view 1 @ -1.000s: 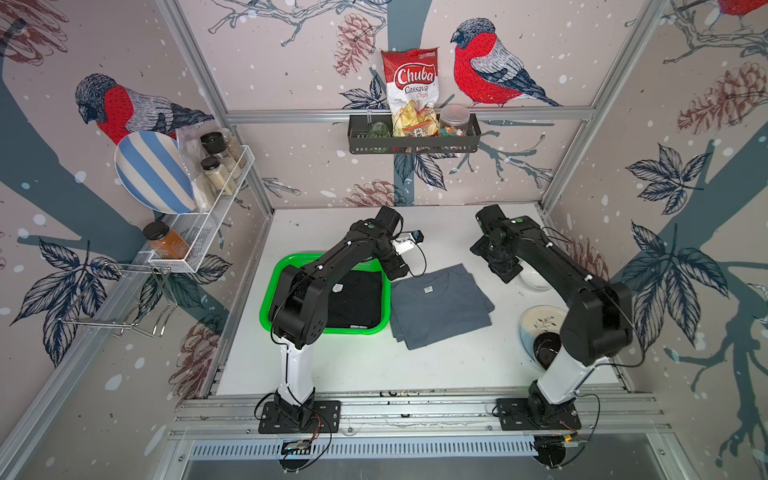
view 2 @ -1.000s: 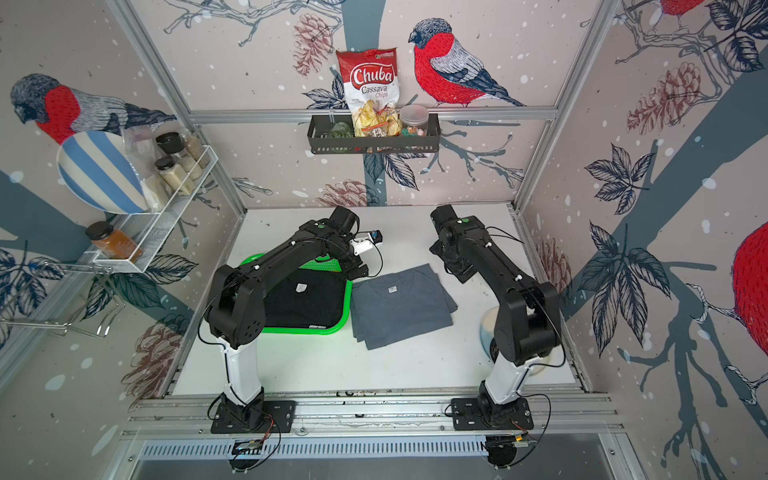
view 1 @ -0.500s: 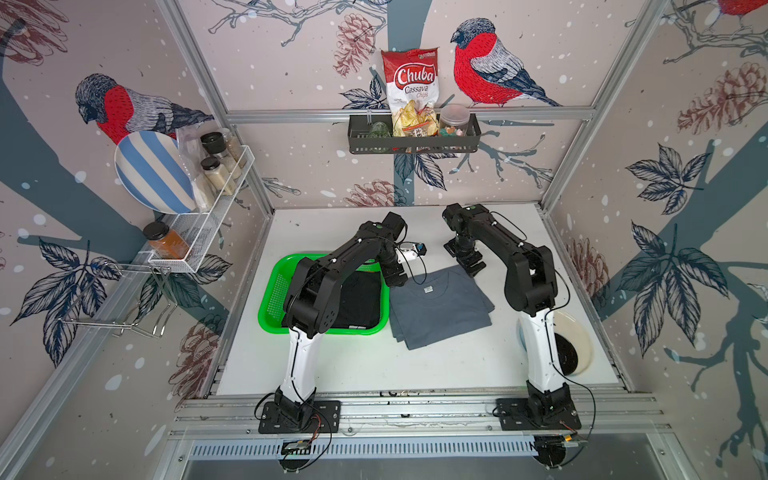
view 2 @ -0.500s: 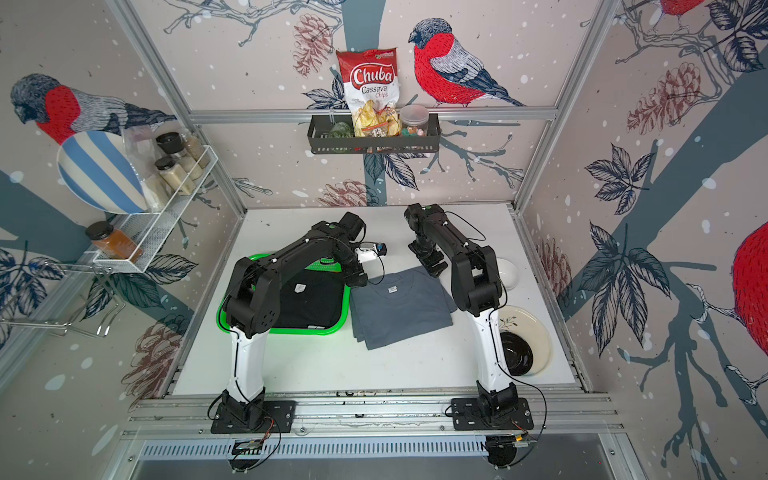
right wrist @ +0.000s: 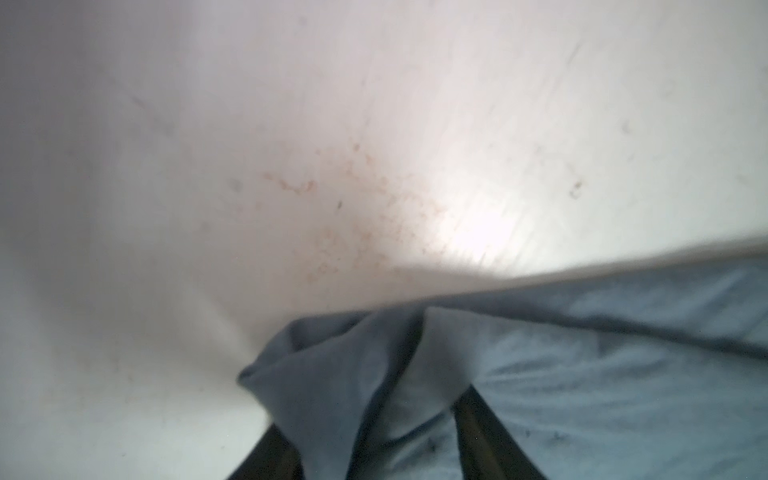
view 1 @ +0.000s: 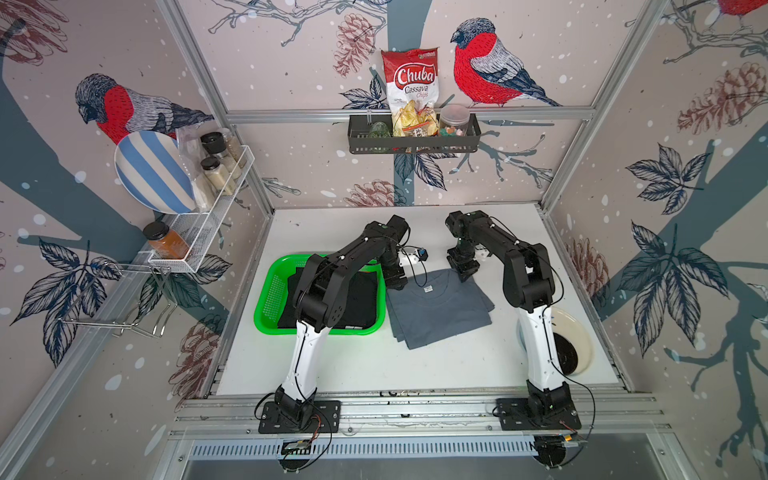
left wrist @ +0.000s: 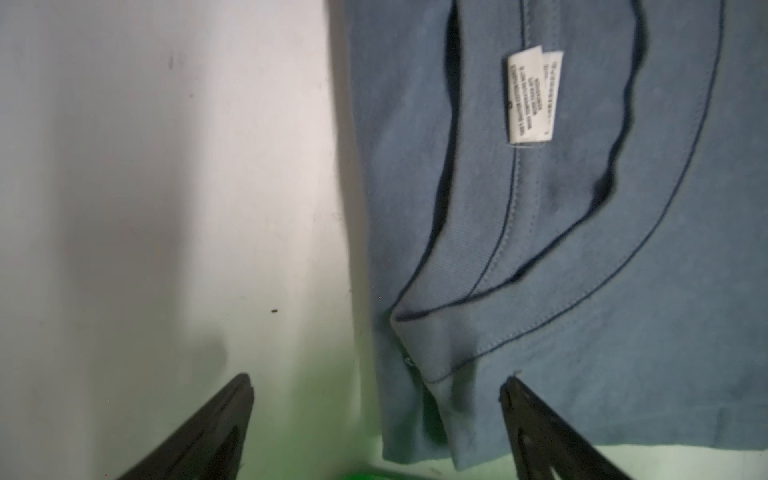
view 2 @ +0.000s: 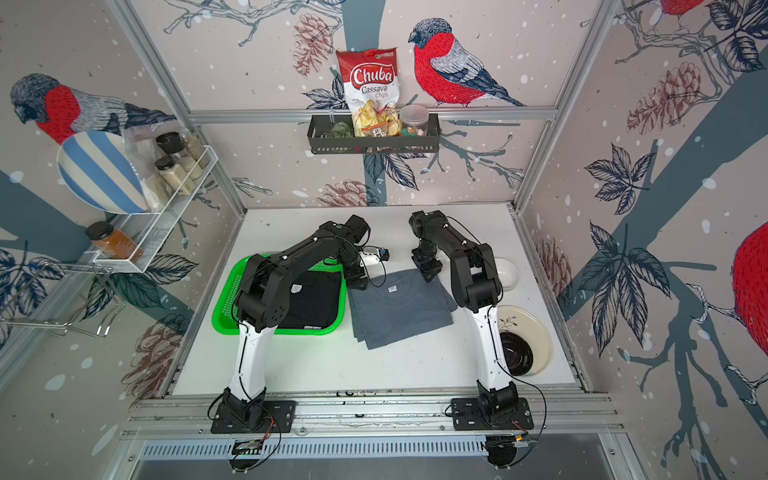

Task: Put the folded t-shirts into the basket
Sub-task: Pick up the T-shirt from the center of the board.

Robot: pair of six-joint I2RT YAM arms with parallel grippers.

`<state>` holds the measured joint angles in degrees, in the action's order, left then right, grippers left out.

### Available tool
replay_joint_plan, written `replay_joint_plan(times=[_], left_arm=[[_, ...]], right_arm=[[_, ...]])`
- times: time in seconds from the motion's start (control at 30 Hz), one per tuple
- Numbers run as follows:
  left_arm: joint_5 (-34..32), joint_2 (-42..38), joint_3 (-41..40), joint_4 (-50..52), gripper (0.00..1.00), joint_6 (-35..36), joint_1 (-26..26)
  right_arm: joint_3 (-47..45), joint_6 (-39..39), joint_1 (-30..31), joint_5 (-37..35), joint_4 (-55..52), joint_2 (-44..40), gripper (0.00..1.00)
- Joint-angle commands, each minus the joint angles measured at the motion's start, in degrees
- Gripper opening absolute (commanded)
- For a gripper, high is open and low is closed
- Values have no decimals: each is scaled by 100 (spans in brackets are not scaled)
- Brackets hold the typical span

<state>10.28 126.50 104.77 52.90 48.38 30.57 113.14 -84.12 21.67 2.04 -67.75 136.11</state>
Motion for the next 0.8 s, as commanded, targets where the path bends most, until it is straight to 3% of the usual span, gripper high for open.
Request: replay_joint_plan(times=[0.0, 0.2, 0.43, 0.47, 0.77], left_arm=[[-110, 138, 52, 364, 91, 188, 34], [-99, 420, 354, 706, 85, 240, 61], [-53, 1033, 1077, 1258, 60, 251, 142], [-56, 1059, 1075, 1237, 59, 261, 142], [173, 895, 966, 1293, 58, 324, 142]], right_arm=[[-108, -18, -124, -49, 29, 171, 39], [-166, 203, -240, 193, 241, -26, 17], [-606, 323, -210, 200, 602, -761, 14], [-717, 362, -211, 167, 686, -959, 10], [-1127, 554, -83, 88, 881, -1831, 8]])
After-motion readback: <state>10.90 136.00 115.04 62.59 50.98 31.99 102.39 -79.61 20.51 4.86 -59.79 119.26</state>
